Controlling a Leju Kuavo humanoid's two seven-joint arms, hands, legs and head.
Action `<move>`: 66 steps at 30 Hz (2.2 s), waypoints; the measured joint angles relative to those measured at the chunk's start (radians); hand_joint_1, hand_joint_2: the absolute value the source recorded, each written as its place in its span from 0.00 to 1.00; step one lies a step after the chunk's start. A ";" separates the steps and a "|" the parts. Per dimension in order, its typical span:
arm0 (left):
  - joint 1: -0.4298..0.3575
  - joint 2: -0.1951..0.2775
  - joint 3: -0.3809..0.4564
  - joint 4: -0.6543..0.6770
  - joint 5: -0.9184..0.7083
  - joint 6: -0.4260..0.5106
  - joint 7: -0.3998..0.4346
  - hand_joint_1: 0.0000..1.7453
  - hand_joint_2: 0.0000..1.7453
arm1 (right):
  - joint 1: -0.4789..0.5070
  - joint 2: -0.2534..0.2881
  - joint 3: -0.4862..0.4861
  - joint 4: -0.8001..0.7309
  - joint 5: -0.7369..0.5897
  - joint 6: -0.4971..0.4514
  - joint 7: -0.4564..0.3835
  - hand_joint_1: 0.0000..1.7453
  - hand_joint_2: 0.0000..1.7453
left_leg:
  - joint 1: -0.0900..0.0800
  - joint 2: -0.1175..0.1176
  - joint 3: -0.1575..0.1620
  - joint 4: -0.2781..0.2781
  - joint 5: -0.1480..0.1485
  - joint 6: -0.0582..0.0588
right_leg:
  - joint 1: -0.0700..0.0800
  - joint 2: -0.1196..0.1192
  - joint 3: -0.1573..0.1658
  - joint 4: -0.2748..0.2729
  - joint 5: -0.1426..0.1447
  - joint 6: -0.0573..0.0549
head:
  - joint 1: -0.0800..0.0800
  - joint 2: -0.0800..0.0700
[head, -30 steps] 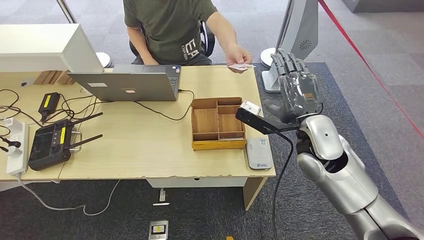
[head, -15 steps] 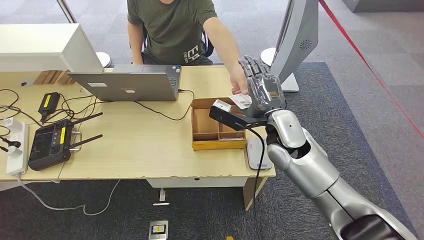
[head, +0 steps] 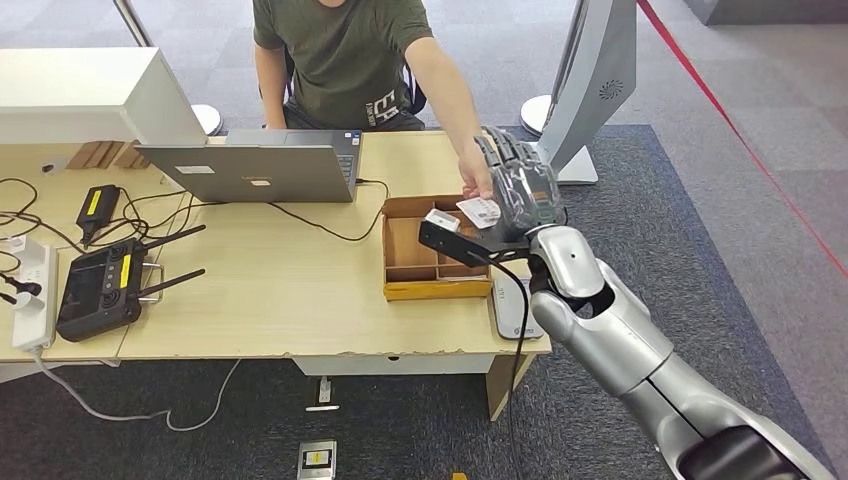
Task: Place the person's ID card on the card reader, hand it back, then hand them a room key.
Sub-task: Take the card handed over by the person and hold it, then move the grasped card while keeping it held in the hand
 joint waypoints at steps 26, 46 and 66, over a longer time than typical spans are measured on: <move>0.002 0.000 0.000 0.000 -0.005 -0.013 -0.008 0.00 0.00 | 0.016 -0.029 0.000 0.021 0.032 0.037 0.014 1.00 1.00 | 0.000 0.000 0.000 0.000 0.000 0.000 | 0.000 0.000 0.000 0.000 0.000 0.000 | 0.000 0.000; 0.003 0.000 0.001 0.000 0.027 -0.009 0.003 0.00 0.00 | -0.002 -0.003 0.012 0.041 0.037 0.049 -0.021 1.00 1.00 | 0.000 0.000 0.000 0.000 0.000 0.000 | 0.000 0.000 0.000 0.000 0.000 0.000 | 0.000 0.000; 0.010 0.000 0.005 0.000 0.038 0.004 0.018 0.00 0.00 | 0.104 -0.079 -0.063 0.128 -0.053 0.009 -0.009 1.00 1.00 | 0.000 0.000 0.000 0.000 0.000 0.000 | 0.000 0.000 -0.001 -0.001 0.000 0.000 | 0.000 0.000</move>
